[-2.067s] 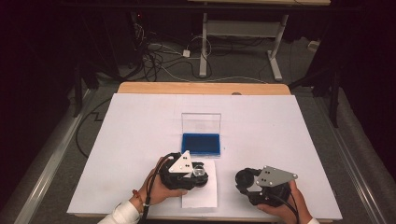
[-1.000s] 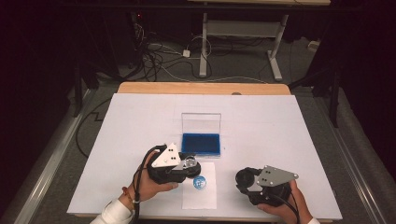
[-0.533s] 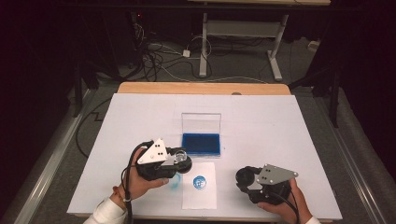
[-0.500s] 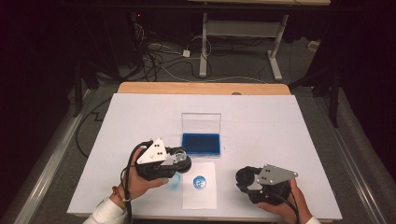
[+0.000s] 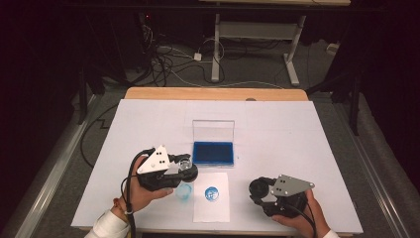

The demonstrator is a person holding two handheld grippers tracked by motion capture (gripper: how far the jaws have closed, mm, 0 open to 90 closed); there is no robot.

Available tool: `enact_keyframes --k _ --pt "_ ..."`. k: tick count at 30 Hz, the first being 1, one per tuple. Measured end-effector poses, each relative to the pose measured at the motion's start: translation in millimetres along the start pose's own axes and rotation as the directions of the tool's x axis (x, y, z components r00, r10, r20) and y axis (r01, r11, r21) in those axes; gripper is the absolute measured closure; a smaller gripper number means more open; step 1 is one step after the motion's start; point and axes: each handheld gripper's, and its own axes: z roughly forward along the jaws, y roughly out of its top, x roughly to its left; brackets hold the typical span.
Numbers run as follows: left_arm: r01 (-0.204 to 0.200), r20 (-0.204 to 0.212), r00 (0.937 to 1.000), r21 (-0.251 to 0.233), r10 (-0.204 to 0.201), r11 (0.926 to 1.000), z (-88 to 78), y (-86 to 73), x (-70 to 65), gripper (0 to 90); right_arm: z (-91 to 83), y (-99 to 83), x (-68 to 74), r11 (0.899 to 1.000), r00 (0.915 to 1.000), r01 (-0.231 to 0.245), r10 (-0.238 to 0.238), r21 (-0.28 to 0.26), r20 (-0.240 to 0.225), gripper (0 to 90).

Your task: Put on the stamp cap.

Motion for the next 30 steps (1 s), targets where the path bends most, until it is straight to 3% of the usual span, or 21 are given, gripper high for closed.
enact_keyframes --k 17,20,30 --pt "0.013 -0.005 0.9999 -0.067 -0.014 0.9976 -11.2 9.5 2.5 54.4 11.1 -5.3 2.8 0.999 0.9994 -0.004 0.006 0.037 -0.033 38.7" --pt "0.017 -0.001 0.9999 -0.07 -0.017 0.9974 -10.7 10.0 2.2 54.5 13.0 -7.4 4.5 0.999 0.9988 -0.018 0.02 0.044 -0.045 38.7" --pt "0.009 0.013 0.9999 -0.079 -0.008 0.9969 -7.0 13.7 -1.4 54.4 27.5 -2.0 13.1 0.998 0.9972 0.001 0.005 0.069 -0.075 38.6"
